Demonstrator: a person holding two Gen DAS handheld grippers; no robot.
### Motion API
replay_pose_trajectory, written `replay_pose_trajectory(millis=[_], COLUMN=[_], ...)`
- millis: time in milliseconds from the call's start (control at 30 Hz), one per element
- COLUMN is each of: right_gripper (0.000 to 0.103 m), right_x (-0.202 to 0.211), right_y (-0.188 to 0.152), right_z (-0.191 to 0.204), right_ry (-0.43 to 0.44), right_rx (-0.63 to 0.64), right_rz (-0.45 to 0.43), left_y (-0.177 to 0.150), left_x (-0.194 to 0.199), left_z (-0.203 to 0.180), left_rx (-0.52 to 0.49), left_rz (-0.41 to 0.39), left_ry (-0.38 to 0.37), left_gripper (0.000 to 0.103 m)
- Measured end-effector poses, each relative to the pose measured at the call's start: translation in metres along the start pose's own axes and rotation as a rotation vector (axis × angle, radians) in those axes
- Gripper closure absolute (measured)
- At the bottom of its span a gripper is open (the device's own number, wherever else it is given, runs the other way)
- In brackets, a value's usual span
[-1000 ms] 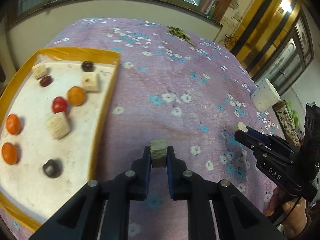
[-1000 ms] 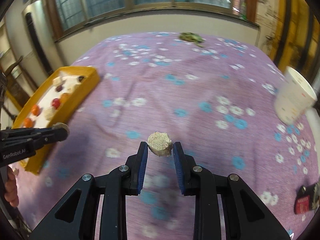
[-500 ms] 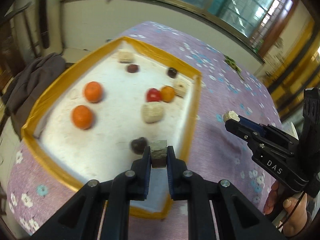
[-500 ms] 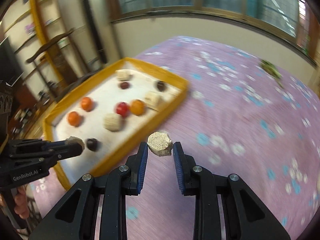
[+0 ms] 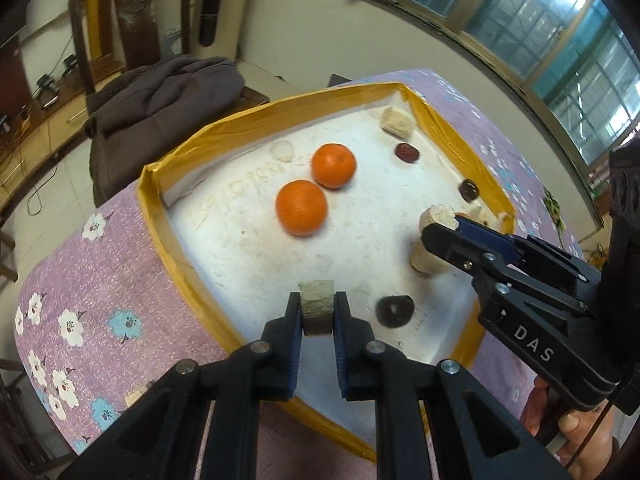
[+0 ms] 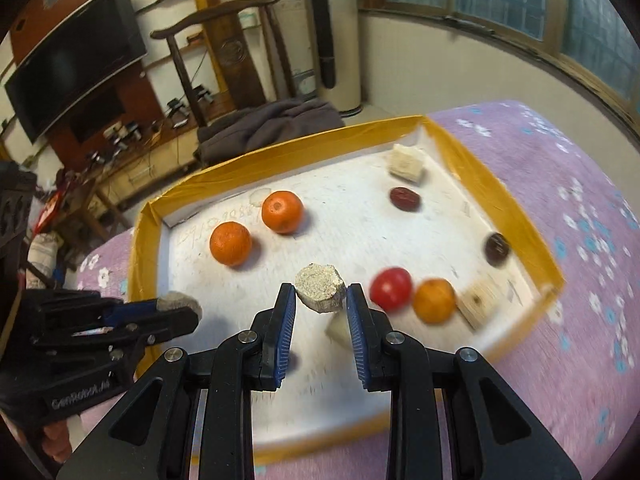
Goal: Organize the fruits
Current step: 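Carry the lump and small cube into the tray and open both tools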
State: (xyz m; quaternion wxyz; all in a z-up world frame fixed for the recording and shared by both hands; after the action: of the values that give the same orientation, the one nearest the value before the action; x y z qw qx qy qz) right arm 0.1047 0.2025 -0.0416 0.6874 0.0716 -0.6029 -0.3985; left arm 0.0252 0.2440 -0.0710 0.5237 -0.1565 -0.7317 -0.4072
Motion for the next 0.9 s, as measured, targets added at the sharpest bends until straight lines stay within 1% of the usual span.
replay_pose_trajectory(millis=[100, 200, 233, 333, 500, 700, 833, 900], right_gripper=[0.078, 0.078, 0.078, 0.078, 0.078, 0.078, 0.075, 0.070], right_x=[-0.014, -0.027, -0.028, -0.034, -0.046, -0.050, -0.045, -0.039], right_y=[0.002, 0.001, 0.002, 0.004, 0.005, 0.007, 0.008, 0.009], right_z=[0.003, 0.002, 0.002, 0.000, -0.008, -0.012, -0.015, -0.018], right_ry=[0.024, 0.011, 0.008, 0.014, -0.010, -0.008, -0.024, -0.032], right_rx=[0.025, 0.058, 0.063, 0.067, 0.100, 0.114, 0.112, 0.104], right_rz=[0.036, 0.076, 0.077, 0.107, 0.150, 0.162, 0.155, 0.142], left_y=[0.001, 0.002, 0.003, 0.004, 0.008, 0.013, 0.013, 0.013], left_x=[-0.006, -0.010, -0.011, -0.013, -0.013, -0.016, -0.015, -0.014], left_z=[0.003, 0.002, 0.002, 0.003, 0.006, 0.004, 0.003, 0.002], left_rx=[0.021, 0.027, 0.024, 0.036, 0.031, 0.013, -0.001, -0.005], left_rz=[0.006, 0.003, 0.001, 0.002, -0.021, -0.043, -0.056, -0.059], left_ry=[0.019, 0.029, 0.032, 0.039, 0.068, 0.094, 0.087, 0.088], left_gripper=[0.087, 0.087, 0.087, 0.086, 0.086, 0.086, 0.080, 0.076])
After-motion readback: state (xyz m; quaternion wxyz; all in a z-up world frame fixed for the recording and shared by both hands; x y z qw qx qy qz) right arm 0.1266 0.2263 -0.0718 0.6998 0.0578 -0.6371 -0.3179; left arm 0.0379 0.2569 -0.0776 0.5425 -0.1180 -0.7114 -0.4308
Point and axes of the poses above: each gripper's, at about its wrist camera, not at the fingertips, and x roughly against the way its jaws point, z to its left, y to its top, the point moved 10 cm from there along -x, roughly the way its jaws point, and after that the axes turned 11 degrees about y, right-handed, at the moved point
